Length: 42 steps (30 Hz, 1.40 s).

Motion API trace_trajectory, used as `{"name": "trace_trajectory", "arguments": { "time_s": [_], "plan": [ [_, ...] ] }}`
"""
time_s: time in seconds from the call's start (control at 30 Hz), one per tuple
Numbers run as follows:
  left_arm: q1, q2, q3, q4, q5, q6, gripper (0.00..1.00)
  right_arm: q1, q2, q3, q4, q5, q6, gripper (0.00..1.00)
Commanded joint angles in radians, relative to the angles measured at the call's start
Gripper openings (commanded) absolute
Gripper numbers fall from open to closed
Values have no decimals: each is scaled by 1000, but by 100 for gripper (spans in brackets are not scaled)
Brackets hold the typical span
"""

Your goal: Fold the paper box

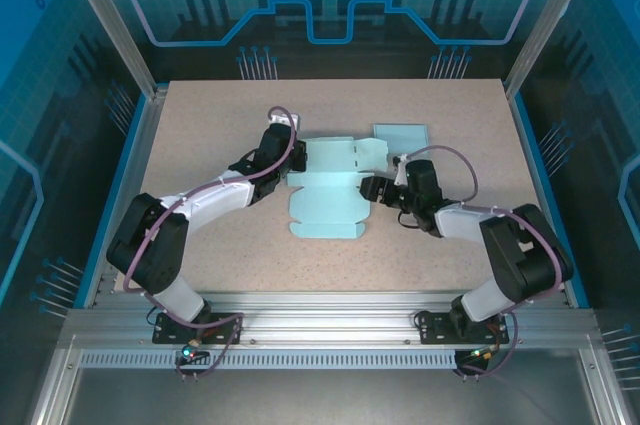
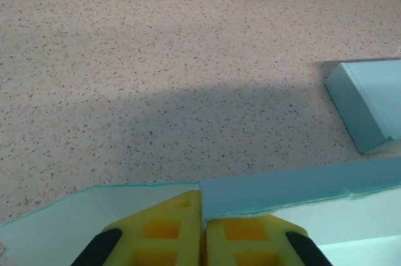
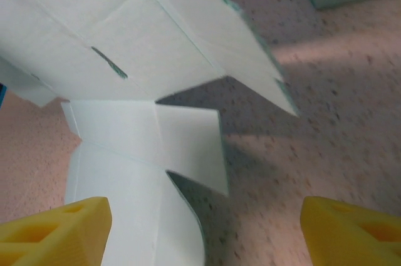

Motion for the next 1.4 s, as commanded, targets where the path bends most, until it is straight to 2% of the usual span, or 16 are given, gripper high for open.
{"name": "trace_trajectory", "arguments": {
  "time_s": [0.0,0.2,0.4,0.9,1.2,1.37],
  "plan": [
    [-7,9,34,2,-13,-30,10,14,52,37,106,-25,28,77],
    [-11,16,34,5,-8,-32,10,40,99,76,112,-21,27,69],
    [-11,19,31,-2,-9,-26,10,45,87,102,69,19,1,66],
    [-27,50,50,-3,-14,-35,10,133,108,178,-13,76,-36,45],
    [-36,50,37,31,-13,-20,10,129,197,208,-19,60,6,45],
    [-35,68,-25,159,-5,116,10,106,165,188,-66,41,25,49]
  ]
}}
